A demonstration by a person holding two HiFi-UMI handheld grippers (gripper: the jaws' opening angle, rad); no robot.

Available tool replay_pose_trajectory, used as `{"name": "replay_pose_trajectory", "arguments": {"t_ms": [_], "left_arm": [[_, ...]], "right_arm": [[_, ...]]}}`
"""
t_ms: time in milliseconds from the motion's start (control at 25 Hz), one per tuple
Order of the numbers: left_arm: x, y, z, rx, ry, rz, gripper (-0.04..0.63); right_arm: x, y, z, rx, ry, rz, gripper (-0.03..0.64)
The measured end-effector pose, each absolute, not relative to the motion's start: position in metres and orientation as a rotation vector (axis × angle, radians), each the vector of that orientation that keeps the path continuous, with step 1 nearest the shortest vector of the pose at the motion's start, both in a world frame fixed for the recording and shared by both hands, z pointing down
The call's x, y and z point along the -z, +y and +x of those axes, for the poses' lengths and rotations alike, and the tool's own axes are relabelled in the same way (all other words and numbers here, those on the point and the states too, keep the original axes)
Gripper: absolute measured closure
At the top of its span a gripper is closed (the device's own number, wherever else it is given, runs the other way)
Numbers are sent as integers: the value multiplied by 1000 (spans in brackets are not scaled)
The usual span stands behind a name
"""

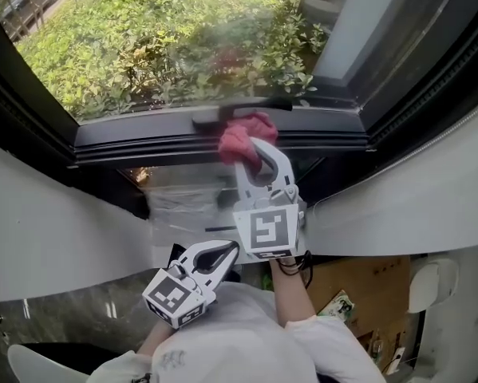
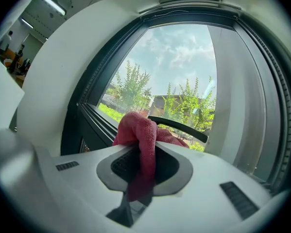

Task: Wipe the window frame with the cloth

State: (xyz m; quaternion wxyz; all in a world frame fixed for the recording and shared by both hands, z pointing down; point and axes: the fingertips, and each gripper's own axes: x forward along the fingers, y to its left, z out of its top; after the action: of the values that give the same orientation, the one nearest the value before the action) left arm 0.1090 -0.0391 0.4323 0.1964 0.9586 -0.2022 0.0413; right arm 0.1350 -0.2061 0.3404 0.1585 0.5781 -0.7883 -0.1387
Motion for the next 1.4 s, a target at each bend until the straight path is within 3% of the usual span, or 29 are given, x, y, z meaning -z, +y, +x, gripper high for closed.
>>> {"name": "replay_pose_trajectory", "arguments": {"t_ms": [640,840,1120,1400], "left_arm": [[-427,-48,126,-119,-571,2701,586],[-425,-54,134,-105,-516,2725,586],[-422,-58,132,-104,-511,2731,584],[-418,-64,136,-81,-492,2741,586]], "right_arm": [[-339,-207,138,387,-2373,1564,551],[-316,-197,149,529,-2359,1521,549],[-214,-161,261,719,-2065,2139,551],[-109,-151,361,1006,-1649,2353,551]]}}
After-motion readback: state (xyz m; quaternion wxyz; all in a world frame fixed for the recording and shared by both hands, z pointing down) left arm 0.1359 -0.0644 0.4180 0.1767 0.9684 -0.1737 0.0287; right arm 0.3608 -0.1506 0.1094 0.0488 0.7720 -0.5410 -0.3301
